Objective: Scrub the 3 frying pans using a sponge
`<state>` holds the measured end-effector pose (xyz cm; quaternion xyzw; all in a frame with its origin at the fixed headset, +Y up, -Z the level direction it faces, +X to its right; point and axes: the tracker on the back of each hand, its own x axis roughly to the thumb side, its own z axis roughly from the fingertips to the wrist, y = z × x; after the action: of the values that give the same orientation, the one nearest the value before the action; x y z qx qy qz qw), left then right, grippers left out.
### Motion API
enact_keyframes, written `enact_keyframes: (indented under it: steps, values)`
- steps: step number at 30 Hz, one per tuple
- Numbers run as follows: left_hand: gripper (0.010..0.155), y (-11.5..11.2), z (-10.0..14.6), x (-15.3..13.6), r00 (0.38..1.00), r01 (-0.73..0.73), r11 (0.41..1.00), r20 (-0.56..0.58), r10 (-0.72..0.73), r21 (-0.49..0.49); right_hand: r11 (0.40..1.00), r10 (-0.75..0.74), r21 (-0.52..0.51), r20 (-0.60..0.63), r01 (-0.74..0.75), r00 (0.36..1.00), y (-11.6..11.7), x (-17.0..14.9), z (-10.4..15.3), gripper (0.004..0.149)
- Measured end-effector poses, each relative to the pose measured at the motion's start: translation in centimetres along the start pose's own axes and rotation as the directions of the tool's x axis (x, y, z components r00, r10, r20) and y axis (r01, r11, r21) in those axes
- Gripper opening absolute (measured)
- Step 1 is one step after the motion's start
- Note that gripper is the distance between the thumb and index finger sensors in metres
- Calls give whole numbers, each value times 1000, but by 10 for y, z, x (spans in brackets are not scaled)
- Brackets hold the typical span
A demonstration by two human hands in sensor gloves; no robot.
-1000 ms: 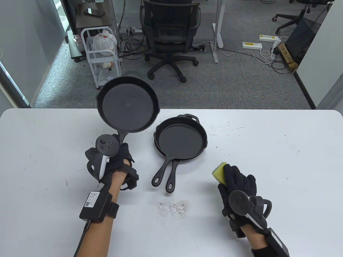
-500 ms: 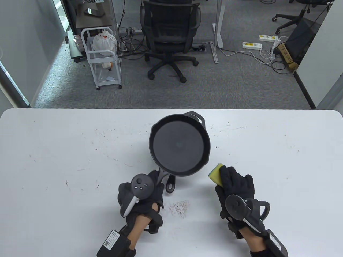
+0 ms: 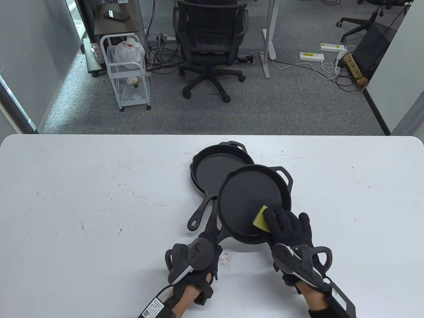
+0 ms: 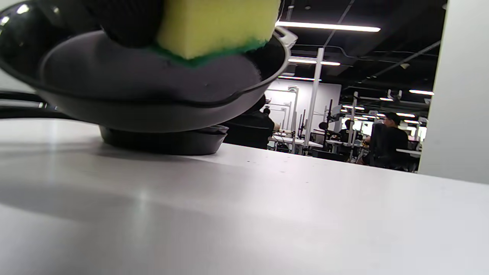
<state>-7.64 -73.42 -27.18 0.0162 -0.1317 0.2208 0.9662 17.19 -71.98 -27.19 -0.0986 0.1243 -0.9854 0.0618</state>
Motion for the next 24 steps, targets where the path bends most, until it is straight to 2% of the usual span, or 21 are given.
enact_keyframes:
  steps: [5,8,10,12,15,20,22,24]
  values:
    - [64,2,6,5,999,8,1000,35,-8,7,994,66,82,104,-74,992,6,21,-1,70]
    - [64,1,8,9,997,49,999,67,-49,10,997,55,52,125,-61,991,7,26,-1,71]
    - [64,-1,9,14,994,61,998,96,-60,-9,998,56,-10,114,-55,992,6,28,1,72]
    - [64,-6,10,22,986,99,994,138,-94,-34,993,89,-81,69,-83,994,3,28,1,73]
    - [64,-9,13,30,967,188,980,185,-174,-61,987,95,-128,-43,-100,995,-4,17,0,74]
    - [64,-7,13,27,976,158,986,162,-147,-54,998,-49,-51,-177,40,983,2,-18,-7,77]
    - [64,-5,13,24,979,154,987,142,-148,-36,1000,-29,-13,-227,27,973,5,-27,-8,77]
    - [63,-1,12,19,986,139,990,98,-138,-1,999,2,47,-214,9,977,7,-27,-9,76]
